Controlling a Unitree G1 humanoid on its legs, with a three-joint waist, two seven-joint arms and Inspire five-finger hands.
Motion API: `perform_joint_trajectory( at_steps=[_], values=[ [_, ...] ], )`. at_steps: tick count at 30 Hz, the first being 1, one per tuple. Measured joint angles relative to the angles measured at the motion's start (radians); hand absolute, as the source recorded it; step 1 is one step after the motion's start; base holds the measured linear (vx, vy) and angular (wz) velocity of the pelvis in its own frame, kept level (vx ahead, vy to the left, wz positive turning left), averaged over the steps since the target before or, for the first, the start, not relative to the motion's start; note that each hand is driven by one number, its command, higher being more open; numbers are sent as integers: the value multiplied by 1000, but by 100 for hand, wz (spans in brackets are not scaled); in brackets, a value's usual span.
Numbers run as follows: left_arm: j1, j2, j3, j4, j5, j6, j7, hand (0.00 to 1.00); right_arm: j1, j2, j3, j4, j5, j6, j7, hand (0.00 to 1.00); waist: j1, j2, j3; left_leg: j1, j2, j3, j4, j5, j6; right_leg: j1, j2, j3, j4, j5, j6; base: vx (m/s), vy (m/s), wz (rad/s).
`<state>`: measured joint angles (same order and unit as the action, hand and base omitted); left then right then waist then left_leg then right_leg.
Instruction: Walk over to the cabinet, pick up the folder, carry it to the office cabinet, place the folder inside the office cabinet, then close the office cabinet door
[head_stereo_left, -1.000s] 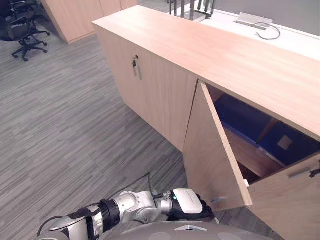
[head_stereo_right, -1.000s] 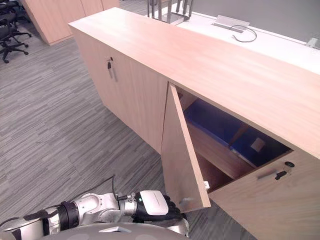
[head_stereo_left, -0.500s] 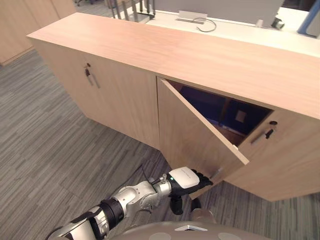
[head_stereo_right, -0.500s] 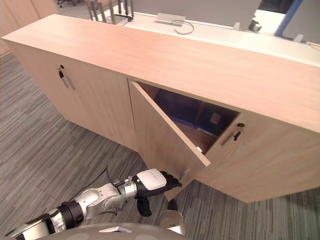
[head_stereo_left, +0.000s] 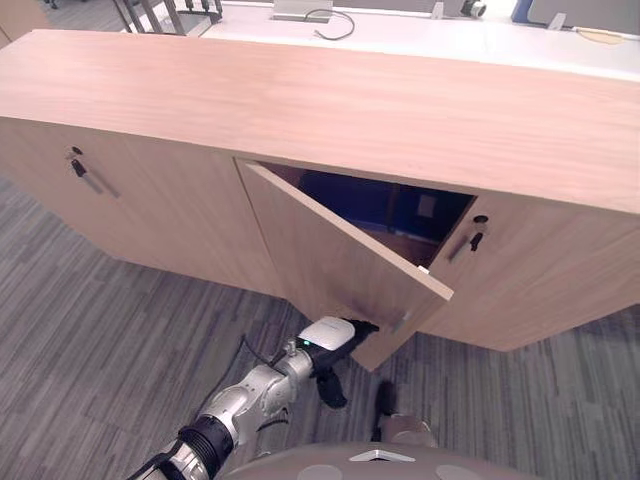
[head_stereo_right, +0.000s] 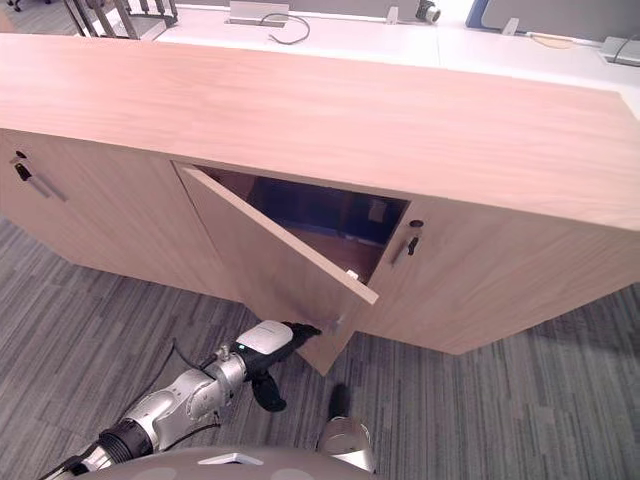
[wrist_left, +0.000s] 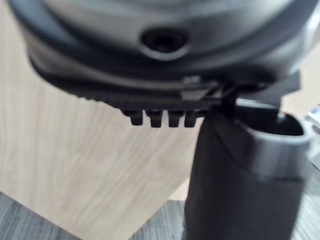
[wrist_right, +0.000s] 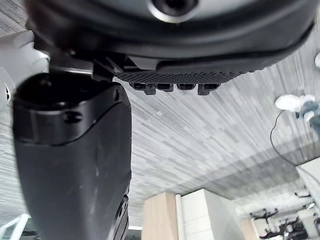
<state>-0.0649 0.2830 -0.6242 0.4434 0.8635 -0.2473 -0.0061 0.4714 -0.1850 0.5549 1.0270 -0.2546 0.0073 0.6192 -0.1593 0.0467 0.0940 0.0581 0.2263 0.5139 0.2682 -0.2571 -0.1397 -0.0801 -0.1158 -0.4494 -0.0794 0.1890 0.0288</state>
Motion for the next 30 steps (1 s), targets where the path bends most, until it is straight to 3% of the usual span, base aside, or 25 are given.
perform_joint_trajectory(
  at_steps=[5, 9, 11, 13, 15, 21, 30],
  values=[
    [6, -41, 85, 31, -44, 49, 19, 100, -35, -46, -82, -14, -202, -43, -91, 100, 16, -20, 9, 31, -4, -10, -28, 4, -3, 17, 8, 14, -1, -3, -3, 2, 94, -4],
    [40, -82, 178, 104, -128, 76, 29, 100, -37, -35, -115, -16, -253, -48, -119, 100, 17, -29, 14, 37, -13, -10, -32, 4, -3, 22, -2, 18, -6, -3, -1, -50, 134, 2],
    [39, -129, 280, 225, -201, 99, 37, 100, -37, -20, -130, -16, -265, -51, -130, 100, 17, -31, 15, 38, -16, -10, -34, 4, -2, 22, -4, 21, -6, -3, -1, -53, 74, -3],
    [36, -160, 369, 405, -317, 159, 71, 100, -37, -2, -151, -16, -293, -64, -136, 100, 14, -33, 17, 44, -17, 0, -35, 4, -2, 19, -3, 34, -6, -3, 1, -49, 69, -12],
    [62, -149, 367, 435, -348, 204, 69, 100, -37, 0, -155, -16, -325, -73, -138, 100, 15, -34, 20, 54, -21, 10, -43, 4, -2, 18, -3, 44, -6, -2, 3, -31, 52, -14],
    [86, -128, 360, 407, -350, 204, 70, 100, -37, 2, -198, -2, -366, -80, -199, 100, 13, -39, 18, 57, -28, 24, -49, 4, -3, 8, -4, 60, -6, 2, 7, -29, 68, -8],
    [-74, -126, 325, 359, -350, 177, 118, 100, -38, 19, -241, 26, -365, -78, -284, 100, -40, -23, 19, 97, -40, 67, -79, 4, -3, -6, 8, 121, -6, 8, 13, -27, 47, -21]
  ],
)
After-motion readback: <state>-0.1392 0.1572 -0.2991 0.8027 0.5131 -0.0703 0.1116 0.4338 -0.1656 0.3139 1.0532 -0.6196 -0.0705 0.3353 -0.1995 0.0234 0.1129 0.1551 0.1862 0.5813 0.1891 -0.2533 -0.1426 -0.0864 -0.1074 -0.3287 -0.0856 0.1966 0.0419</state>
